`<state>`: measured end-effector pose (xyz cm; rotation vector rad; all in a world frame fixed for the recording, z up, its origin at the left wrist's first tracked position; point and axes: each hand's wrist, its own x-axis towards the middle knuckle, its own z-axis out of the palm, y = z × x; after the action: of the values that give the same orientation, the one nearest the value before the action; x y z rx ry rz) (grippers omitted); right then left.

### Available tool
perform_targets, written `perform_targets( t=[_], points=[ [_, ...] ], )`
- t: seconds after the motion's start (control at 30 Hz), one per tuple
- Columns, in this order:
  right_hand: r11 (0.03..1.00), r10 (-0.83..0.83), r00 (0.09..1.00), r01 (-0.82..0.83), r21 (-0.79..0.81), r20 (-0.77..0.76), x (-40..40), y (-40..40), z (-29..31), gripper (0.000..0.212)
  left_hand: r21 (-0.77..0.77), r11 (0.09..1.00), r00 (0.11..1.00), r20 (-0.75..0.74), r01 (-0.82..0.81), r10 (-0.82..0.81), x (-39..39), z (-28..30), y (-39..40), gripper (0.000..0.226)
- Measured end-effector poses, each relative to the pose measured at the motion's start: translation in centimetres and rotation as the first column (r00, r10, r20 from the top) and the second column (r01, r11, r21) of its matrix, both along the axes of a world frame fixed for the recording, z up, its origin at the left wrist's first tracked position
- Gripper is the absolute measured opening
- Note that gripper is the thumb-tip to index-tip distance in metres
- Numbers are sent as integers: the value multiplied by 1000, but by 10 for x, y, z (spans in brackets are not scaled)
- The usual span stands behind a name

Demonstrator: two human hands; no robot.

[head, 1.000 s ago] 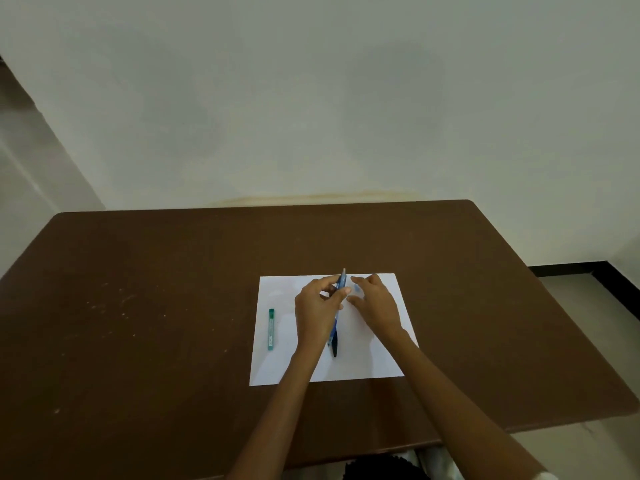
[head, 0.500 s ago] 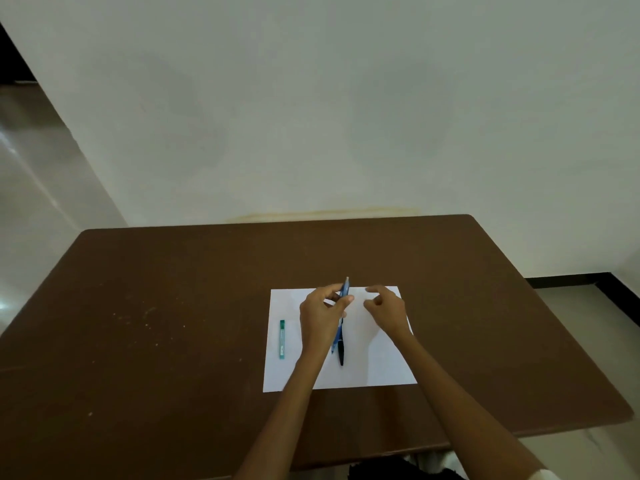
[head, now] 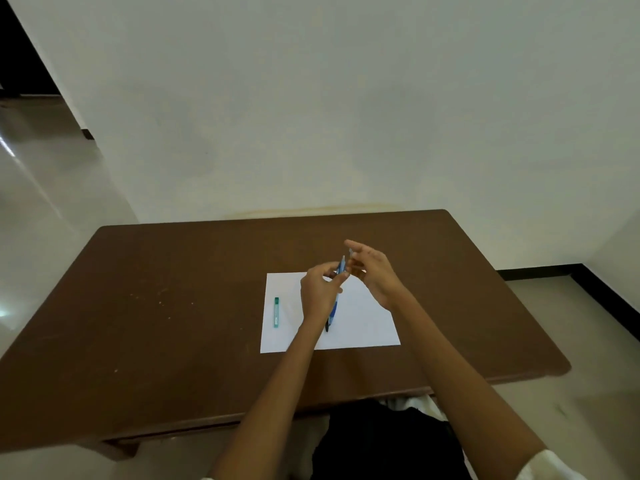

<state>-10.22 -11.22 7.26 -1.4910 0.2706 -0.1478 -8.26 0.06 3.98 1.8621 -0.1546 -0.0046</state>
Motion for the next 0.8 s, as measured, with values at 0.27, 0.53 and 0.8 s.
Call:
perform_targets(
  t=[0.27,0.53,0.8],
  points=[
    [991,-72,997,75,115,-28,-27,-2,13,28,20,1000,1000,15,17,-17,-25,9,6,31],
    [999,-36,999,37,-17,15,-39,3,16,12,26,999,999,29,32,-33,-34,18,6,28],
    [991,-112,993,114,-74,28,-39,-1,13,13,73,997,998,51,40,-44,-31,17,4,28]
  ],
)
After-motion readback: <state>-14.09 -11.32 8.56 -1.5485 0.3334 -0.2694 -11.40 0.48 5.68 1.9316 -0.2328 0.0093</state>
